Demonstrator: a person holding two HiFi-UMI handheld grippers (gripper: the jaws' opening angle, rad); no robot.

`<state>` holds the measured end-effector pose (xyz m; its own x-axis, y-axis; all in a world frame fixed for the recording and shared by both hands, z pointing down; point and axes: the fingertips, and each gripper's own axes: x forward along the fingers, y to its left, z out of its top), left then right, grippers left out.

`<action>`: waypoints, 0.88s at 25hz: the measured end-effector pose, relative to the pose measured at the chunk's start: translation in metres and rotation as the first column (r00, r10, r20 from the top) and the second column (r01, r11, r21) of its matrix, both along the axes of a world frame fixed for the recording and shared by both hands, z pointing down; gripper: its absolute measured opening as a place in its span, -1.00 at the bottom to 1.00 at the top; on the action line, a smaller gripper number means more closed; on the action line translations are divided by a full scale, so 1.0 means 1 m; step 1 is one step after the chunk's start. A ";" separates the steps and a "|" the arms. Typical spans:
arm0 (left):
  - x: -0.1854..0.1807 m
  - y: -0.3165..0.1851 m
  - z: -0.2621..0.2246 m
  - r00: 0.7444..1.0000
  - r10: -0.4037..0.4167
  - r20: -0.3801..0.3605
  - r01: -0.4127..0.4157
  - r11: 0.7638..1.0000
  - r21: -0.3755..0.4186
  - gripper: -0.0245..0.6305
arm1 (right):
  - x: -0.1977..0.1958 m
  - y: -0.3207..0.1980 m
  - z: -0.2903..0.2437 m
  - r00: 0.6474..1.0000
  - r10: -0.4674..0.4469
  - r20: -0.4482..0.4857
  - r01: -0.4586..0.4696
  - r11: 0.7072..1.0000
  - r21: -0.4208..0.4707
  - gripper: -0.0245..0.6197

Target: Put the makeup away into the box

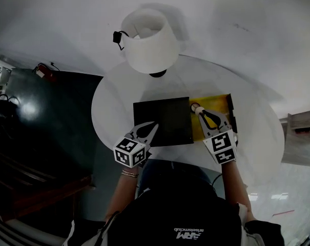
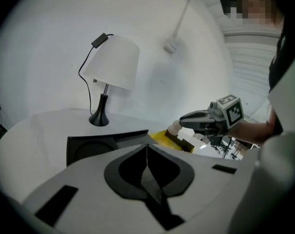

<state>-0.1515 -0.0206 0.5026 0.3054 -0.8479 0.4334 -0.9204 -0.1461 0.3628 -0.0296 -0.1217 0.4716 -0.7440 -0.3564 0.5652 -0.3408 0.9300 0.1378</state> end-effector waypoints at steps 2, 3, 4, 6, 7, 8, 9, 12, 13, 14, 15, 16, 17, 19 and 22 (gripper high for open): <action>0.006 -0.001 -0.002 1.000 0.026 0.001 -0.026 1.000 0.004 -0.86 | 0.009 0.000 0.003 0.999 0.038 -0.007 -0.038 0.999 -0.003 -0.74; 0.009 0.000 -0.004 0.999 0.046 0.000 -0.046 0.999 0.006 -0.86 | 0.013 0.000 0.005 0.998 0.061 -0.010 -0.061 0.998 -0.006 -0.74; 0.013 0.001 -0.005 0.998 0.068 0.000 -0.068 0.998 0.008 -0.86 | 0.017 0.001 0.006 0.996 0.086 -0.012 -0.086 0.996 -0.010 -0.74; 0.020 0.004 -0.007 0.993 0.117 0.006 -0.117 0.993 0.011 -0.86 | 0.024 0.003 0.007 0.991 0.132 -0.015 -0.132 0.991 -0.015 -0.74; 0.022 0.006 -0.007 0.990 0.141 0.017 -0.141 0.990 0.009 -0.86 | 0.027 0.004 0.007 0.988 0.150 -0.018 -0.151 0.988 -0.015 -0.74; 0.024 0.008 -0.005 0.986 0.165 0.031 -0.165 0.986 0.004 -0.86 | 0.028 0.007 0.007 0.986 0.165 -0.022 -0.165 0.986 -0.014 -0.74; 0.026 0.010 -0.004 0.981 0.189 0.046 -0.189 0.982 -0.002 -0.86 | 0.030 0.010 0.006 0.984 0.176 -0.028 -0.176 0.984 -0.012 -0.74; 0.033 0.016 -0.009 0.969 0.242 0.054 -0.243 0.970 0.005 -0.86 | 0.034 0.021 0.000 0.978 0.205 -0.042 -0.205 0.979 -0.003 -0.74; 0.035 0.018 -0.013 0.965 0.258 0.048 -0.259 0.966 0.015 -0.86 | 0.036 0.024 -0.002 0.975 0.219 -0.043 -0.219 0.976 -0.001 -0.74; 0.037 0.020 -0.016 0.961 0.273 0.043 -0.275 0.961 0.023 -0.86 | 0.037 0.026 -0.004 0.971 0.235 -0.043 -0.235 0.972 0.000 -0.74; 0.038 0.022 -0.017 0.956 0.289 0.040 -0.290 0.957 0.027 -0.86 | 0.038 0.028 -0.005 0.967 0.251 -0.043 -0.251 0.968 0.000 -0.74; 0.038 0.025 -0.017 0.952 0.303 0.038 -0.305 0.952 0.027 -0.86 | 0.038 0.031 -0.007 0.963 0.266 -0.043 -0.266 0.964 0.001 -0.74; 0.038 0.029 -0.016 0.948 0.316 0.038 -0.317 0.948 0.024 -0.86 | 0.037 0.035 -0.008 0.960 0.278 -0.042 -0.278 0.961 0.002 -0.74; 0.039 0.037 -0.015 0.941 0.335 0.035 -0.336 0.942 0.022 -0.86 | 0.037 0.044 -0.010 0.955 0.295 -0.040 -0.295 0.956 0.005 -0.74; 0.039 0.045 -0.015 0.936 0.352 0.027 -0.353 0.935 0.032 -0.86 | 0.039 0.058 -0.010 0.949 0.312 -0.051 -0.312 0.950 0.010 -0.74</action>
